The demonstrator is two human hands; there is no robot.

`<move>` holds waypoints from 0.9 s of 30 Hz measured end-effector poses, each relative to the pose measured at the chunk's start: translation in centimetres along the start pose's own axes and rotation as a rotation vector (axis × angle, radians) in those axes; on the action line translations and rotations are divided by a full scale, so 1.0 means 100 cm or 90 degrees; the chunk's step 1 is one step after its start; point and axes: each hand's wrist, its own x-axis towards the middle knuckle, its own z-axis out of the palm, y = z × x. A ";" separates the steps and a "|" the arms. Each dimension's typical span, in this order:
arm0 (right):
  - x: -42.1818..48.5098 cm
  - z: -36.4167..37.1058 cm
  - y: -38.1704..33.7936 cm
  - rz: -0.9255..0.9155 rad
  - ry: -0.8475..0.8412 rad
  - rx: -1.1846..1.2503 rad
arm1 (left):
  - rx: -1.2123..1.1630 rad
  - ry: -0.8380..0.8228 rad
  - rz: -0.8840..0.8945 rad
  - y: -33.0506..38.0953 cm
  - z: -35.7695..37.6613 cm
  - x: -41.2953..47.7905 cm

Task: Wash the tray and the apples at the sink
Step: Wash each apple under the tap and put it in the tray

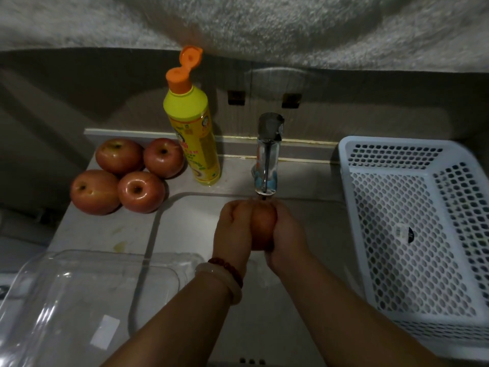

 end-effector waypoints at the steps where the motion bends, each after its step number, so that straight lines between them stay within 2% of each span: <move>1: 0.001 0.000 0.000 -0.002 -0.021 -0.038 | -0.004 0.006 -0.017 0.000 0.001 0.003; 3: 0.000 0.000 0.010 -0.145 -0.037 -0.212 | -0.001 0.026 -0.038 0.000 0.001 0.007; 6: -0.001 -0.008 0.031 -0.511 -0.005 -0.429 | 0.045 -0.020 0.028 0.000 -0.001 0.010; 7: 0.000 -0.011 0.035 -0.587 -0.002 -0.461 | 0.042 -0.026 0.050 0.000 -0.002 0.007; 8: 0.002 -0.013 0.037 -0.609 0.004 -0.457 | 0.047 -0.043 0.067 0.001 -0.001 0.002; 9: 0.002 -0.013 0.034 -0.571 0.013 -0.420 | 0.050 -0.076 0.050 0.004 0.000 -0.004; 10: 0.003 -0.012 0.030 -0.468 0.033 -0.358 | 0.026 -0.089 0.014 0.003 -0.001 -0.006; 12: 0.006 -0.010 0.017 -0.168 0.052 -0.165 | 0.007 -0.079 0.001 0.002 -0.002 -0.009; 13: 0.006 -0.009 0.011 -0.054 0.043 -0.087 | 0.008 -0.068 0.011 0.001 -0.002 -0.009; 14: 0.005 -0.008 0.007 -0.004 0.027 -0.066 | 0.009 -0.050 0.015 0.002 -0.002 -0.006; 15: 0.003 -0.006 0.005 -0.018 0.009 -0.091 | 0.003 -0.032 0.009 0.003 -0.001 -0.006; 17: -0.001 -0.003 0.010 -0.189 -0.006 -0.200 | -0.027 -0.018 -0.021 0.005 0.000 -0.001; 20: -0.003 -0.012 0.028 -0.582 -0.021 -0.457 | -0.075 -0.038 -0.033 0.007 -0.003 0.002; 21: 0.000 -0.015 0.031 -0.644 -0.029 -0.501 | -0.068 -0.057 -0.030 0.008 -0.003 0.000; 22: 0.002 -0.016 0.031 -0.636 -0.034 -0.491 | -0.063 -0.085 -0.033 0.010 -0.003 -0.004; 23: -0.001 -0.014 0.027 -0.567 -0.031 -0.441 | -0.071 -0.099 -0.051 0.011 -0.003 -0.008; 25: -0.005 -0.008 0.014 -0.296 -0.023 -0.257 | -0.041 -0.072 -0.014 0.010 -0.003 -0.011; 27: -0.004 -0.007 0.003 0.004 -0.044 -0.084 | 0.030 -0.040 0.073 0.010 -0.003 -0.010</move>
